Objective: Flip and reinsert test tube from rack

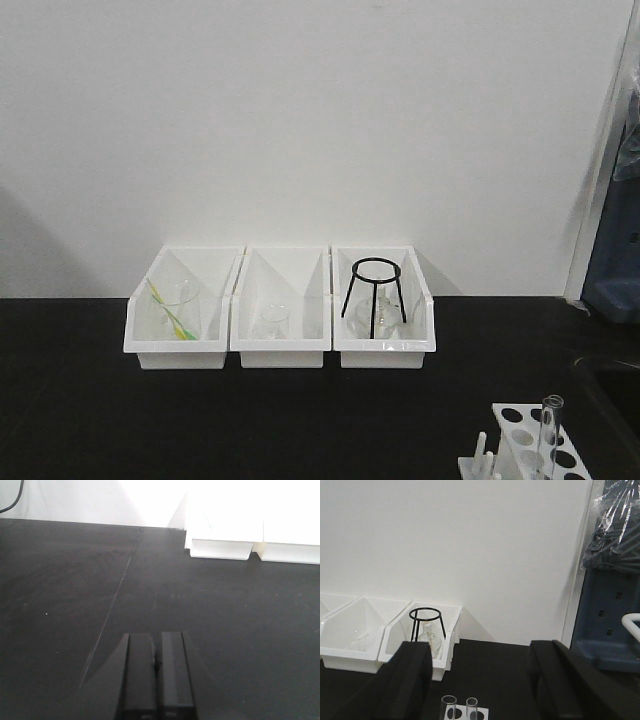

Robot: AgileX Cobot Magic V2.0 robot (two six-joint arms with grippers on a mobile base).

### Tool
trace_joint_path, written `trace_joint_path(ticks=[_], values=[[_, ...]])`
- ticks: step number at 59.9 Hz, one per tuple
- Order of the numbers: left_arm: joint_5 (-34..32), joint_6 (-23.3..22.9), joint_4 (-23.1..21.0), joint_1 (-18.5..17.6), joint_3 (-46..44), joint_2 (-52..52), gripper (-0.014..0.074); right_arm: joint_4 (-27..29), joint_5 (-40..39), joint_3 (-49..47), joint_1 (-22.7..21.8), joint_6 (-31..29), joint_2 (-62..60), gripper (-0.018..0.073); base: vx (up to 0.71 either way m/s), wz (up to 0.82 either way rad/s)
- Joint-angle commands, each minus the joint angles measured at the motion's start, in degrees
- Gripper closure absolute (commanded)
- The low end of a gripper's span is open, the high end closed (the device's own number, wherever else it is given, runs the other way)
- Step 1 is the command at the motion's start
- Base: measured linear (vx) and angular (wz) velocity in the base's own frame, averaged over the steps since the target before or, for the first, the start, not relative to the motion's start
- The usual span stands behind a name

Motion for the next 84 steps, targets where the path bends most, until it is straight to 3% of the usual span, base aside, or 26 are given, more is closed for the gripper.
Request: trace_joint_path(ticks=[1, 7, 13, 20, 38, 42, 84], values=[[-5.0, 0.0, -0.2, -0.4, 0.1, -0.7, 0.0603, 2.2, -2.9, -1.7, -0.4, -1.2, -0.9, 0.014, 0.0, 0.0], [-5.0, 0.0, -0.2, -0.4, 0.1, -0.7, 0.0603, 7.4, -0.4, -0.3, -0.4, -7.7, -4.6, 0.0246, 0.0, 0.0], [-5.0, 0.0, -0.2, -0.4, 0.1, -0.7, 0.0603, 12.8, -0.3, 5.0, -0.4, -15.6, -10.8, 0.041, 0.0, 0.0], [-5.0, 0.0, -0.2, -0.4, 0.1, -0.7, 0.0603, 14.7, -0.2, 12.2, -0.4, -16.9, -18.7, 0.0575, 0.0, 0.0], [-5.0, 0.0, -0.2, -0.4, 0.1, -0.7, 0.0603, 14.4, -2.0, 26.5, -0.2, -18.3, -32.0, 0.0571, 0.0, 0.0], [-5.0, 0.0, -0.2, -0.4, 0.1, -0.7, 0.0603, 15.4, 1.3, 26.3, -0.2, -17.8, -31.9, 0.0571, 0.0, 0.0], [-5.0, 0.0, -0.2, -0.4, 0.1, -0.7, 0.0603, 15.6, 2.0, 26.3, -0.2, -17.8, -31.9, 0.0568, 0.0, 0.0]])
